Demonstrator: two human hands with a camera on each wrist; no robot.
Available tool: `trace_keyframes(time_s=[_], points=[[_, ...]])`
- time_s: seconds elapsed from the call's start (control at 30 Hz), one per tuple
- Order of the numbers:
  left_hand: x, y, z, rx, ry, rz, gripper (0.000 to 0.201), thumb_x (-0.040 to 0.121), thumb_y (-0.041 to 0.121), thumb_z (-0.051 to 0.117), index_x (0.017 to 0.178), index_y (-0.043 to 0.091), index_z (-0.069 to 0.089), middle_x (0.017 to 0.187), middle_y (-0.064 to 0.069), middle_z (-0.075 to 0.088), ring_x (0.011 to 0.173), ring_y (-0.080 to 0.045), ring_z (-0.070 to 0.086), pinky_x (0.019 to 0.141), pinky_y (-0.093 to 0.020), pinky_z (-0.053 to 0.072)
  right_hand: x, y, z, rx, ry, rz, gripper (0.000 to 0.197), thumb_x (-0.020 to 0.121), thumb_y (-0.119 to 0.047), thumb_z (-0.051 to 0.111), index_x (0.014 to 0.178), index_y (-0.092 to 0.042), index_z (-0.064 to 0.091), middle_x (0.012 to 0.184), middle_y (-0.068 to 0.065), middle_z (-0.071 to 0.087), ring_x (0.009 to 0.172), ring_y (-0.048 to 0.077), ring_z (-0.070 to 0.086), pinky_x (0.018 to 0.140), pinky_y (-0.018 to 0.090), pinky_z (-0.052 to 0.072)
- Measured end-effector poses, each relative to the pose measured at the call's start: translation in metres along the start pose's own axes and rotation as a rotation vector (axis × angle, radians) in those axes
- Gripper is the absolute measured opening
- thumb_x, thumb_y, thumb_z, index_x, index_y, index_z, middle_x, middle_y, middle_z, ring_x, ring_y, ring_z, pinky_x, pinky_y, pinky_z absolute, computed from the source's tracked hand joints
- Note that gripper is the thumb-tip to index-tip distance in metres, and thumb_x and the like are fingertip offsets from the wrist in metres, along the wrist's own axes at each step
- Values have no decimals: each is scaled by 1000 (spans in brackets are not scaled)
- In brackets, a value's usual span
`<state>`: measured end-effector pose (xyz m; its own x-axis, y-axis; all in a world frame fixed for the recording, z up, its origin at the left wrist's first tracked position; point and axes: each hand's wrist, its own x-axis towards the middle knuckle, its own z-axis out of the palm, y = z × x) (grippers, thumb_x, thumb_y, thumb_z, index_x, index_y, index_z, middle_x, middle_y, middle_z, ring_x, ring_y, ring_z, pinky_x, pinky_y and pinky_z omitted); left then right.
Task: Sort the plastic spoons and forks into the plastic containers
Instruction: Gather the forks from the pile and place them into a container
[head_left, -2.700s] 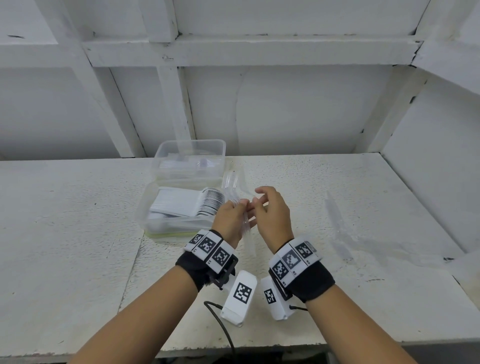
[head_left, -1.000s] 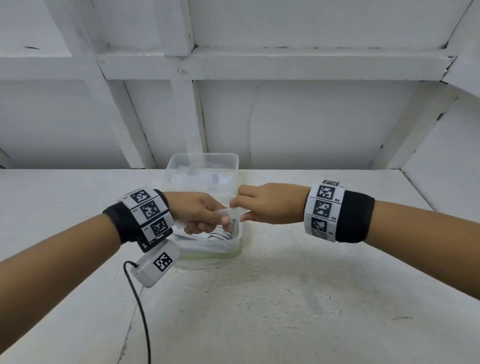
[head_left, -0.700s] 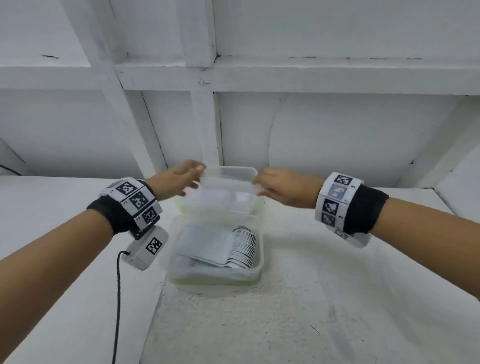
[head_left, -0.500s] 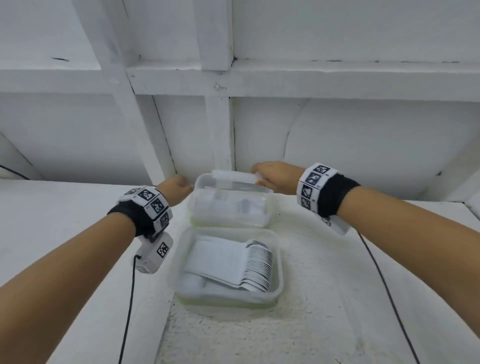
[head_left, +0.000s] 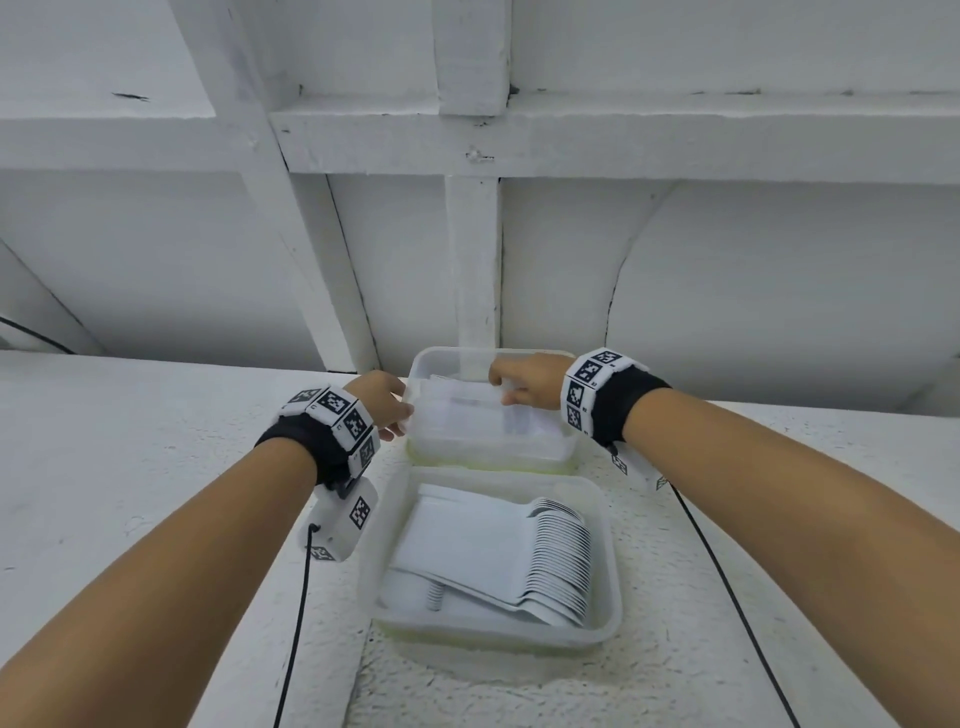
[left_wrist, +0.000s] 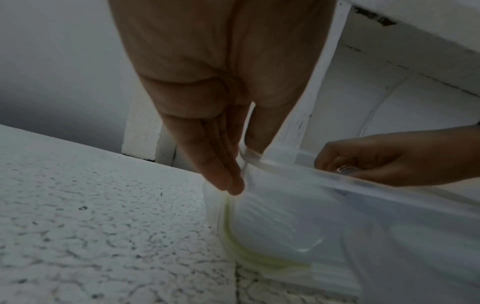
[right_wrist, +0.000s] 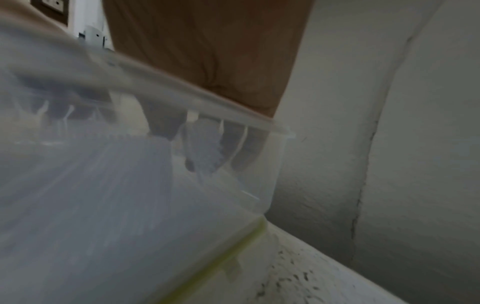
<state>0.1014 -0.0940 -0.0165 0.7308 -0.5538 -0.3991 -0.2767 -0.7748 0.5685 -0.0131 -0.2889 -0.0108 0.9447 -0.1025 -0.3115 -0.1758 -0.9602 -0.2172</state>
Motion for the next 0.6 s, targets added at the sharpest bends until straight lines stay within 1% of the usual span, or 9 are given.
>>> trace_keyframes(time_s=[0.03, 0.1, 0.17, 0.2, 0.27, 0.37, 0.43, 0.5, 0.6], points=[[0, 0, 0, -4, 0, -3, 27, 91, 7, 51, 117, 1, 57, 87, -13, 66, 49, -3, 61, 53, -19, 53, 1, 0, 0, 12, -3, 15, 29, 96, -28, 48, 121, -13, 45, 95, 3, 48, 86, 23, 48, 74, 27, 32], [0, 1, 1, -10, -2, -13, 29, 92, 8, 51, 120, 1, 56, 89, -13, 66, 55, -7, 63, 58, -22, 54, 2, 0, 0, 57, -5, 55, 31, 94, -29, 51, 121, -15, 48, 109, 7, 54, 98, 27, 52, 80, 28, 37], [0, 2, 2, -26, 0, -24, 30, 92, 7, 51, 121, 1, 54, 91, -14, 66, 62, -13, 63, 65, -27, 55, 4, -2, 1, 104, -9, 72, 33, 92, -27, 54, 122, -15, 52, 123, 7, 53, 110, 26, 52, 89, 31, 39], [-1, 3, 3, -31, 1, -29, 30, 92, 6, 50, 121, 1, 54, 92, -15, 66, 64, -15, 63, 68, -29, 55, 5, -3, 1, 119, -16, 77, 35, 91, -26, 56, 123, -14, 53, 126, 7, 52, 112, 25, 52, 91, 31, 39], [-2, 5, 3, -35, 2, -39, 29, 92, 5, 49, 121, 0, 54, 97, -18, 67, 67, -19, 63, 69, -30, 55, 8, -6, 1, 161, -21, 91, 37, 89, -25, 58, 123, -12, 54, 126, 7, 53, 114, 24, 52, 93, 30, 40], [-3, 7, 3, -39, 5, -49, 29, 92, 5, 49, 120, -1, 53, 103, -20, 66, 74, -24, 64, 71, -31, 56, 12, -8, 5, 238, -15, 95, 34, 90, -32, 58, 118, -13, 59, 123, 4, 57, 114, 21, 54, 99, 32, 41], [-3, 7, 3, -41, 10, -53, 29, 92, 4, 49, 121, -1, 53, 104, -21, 66, 78, -27, 65, 73, -32, 56, 13, -9, 8, 278, 20, 90, 28, 91, -24, 56, 116, -13, 61, 121, 5, 59, 113, 21, 55, 98, 30, 40], [-3, 7, 4, -45, 13, -60, 31, 92, 4, 50, 122, 0, 52, 105, -21, 66, 80, -28, 66, 76, -34, 56, 13, -8, 10, 299, 57, 74, 25, 91, -16, 56, 115, -12, 63, 119, 6, 61, 111, 21, 56, 95, 27, 40], [-4, 7, 3, -37, 16, -65, 33, 91, 4, 50, 124, 1, 52, 105, -21, 66, 85, -30, 67, 80, -37, 56, 11, -7, 9, 313, 37, 46, 26, 91, -15, 56, 114, -9, 64, 119, 7, 63, 112, 19, 56, 91, 22, 37]])
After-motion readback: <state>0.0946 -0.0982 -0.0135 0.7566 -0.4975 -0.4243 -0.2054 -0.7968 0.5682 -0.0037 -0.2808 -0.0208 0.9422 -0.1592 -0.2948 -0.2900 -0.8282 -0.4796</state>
